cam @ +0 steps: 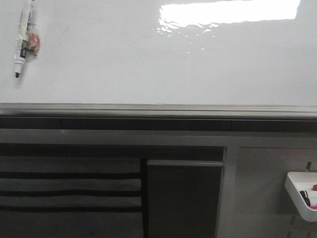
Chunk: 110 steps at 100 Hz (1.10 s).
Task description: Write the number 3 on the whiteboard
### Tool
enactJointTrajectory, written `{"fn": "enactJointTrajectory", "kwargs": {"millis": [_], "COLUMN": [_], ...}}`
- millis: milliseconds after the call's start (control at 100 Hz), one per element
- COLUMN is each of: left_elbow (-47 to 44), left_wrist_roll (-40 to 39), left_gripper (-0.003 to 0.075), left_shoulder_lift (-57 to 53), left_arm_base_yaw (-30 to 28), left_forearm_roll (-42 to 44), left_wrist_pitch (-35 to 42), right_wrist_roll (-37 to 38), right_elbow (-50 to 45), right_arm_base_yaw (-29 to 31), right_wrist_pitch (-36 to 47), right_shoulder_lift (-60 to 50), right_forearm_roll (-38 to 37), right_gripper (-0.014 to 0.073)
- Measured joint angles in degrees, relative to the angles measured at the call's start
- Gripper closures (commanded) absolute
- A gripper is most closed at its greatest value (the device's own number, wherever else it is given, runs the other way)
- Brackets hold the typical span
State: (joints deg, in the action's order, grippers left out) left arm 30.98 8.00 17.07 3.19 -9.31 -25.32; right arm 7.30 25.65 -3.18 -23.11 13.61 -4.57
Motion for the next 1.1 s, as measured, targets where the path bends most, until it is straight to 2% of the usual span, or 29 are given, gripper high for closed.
{"fn": "enactJointTrajectory", "kwargs": {"millis": [190,400,870,1100], "left_elbow": [0.0,0.0,9.5,16.9], "left_wrist_roll": [0.2,0.2,1.0,1.0], "left_gripper": [0.0271,0.0275,0.0281,0.0281], "left_shoulder_lift": [6.6,19.0,50.8,60.7], "left_arm_base_yaw": [5.1,8.8,11.2,11.2], "left_forearm_roll": [-0.4,-0.4,1.2,2.6], "left_wrist_pitch": [0.5,6.0,14.0,14.7], "right_wrist_roll": [0.0,0.0,0.0,0.0], "right_elbow": [0.0,0.0,0.0,0.0], "right_arm_base_yaw": [0.0,0.0,0.0,0.0], "right_wrist_pitch": [0.0,0.0,0.0,0.0], "right_shoulder_lift": [0.0,0.0,0.0,0.0], "right_forearm_roll": [0.0,0.0,0.0,0.0], "right_gripper": [0.0085,0.0085,0.0085,0.0085]}}
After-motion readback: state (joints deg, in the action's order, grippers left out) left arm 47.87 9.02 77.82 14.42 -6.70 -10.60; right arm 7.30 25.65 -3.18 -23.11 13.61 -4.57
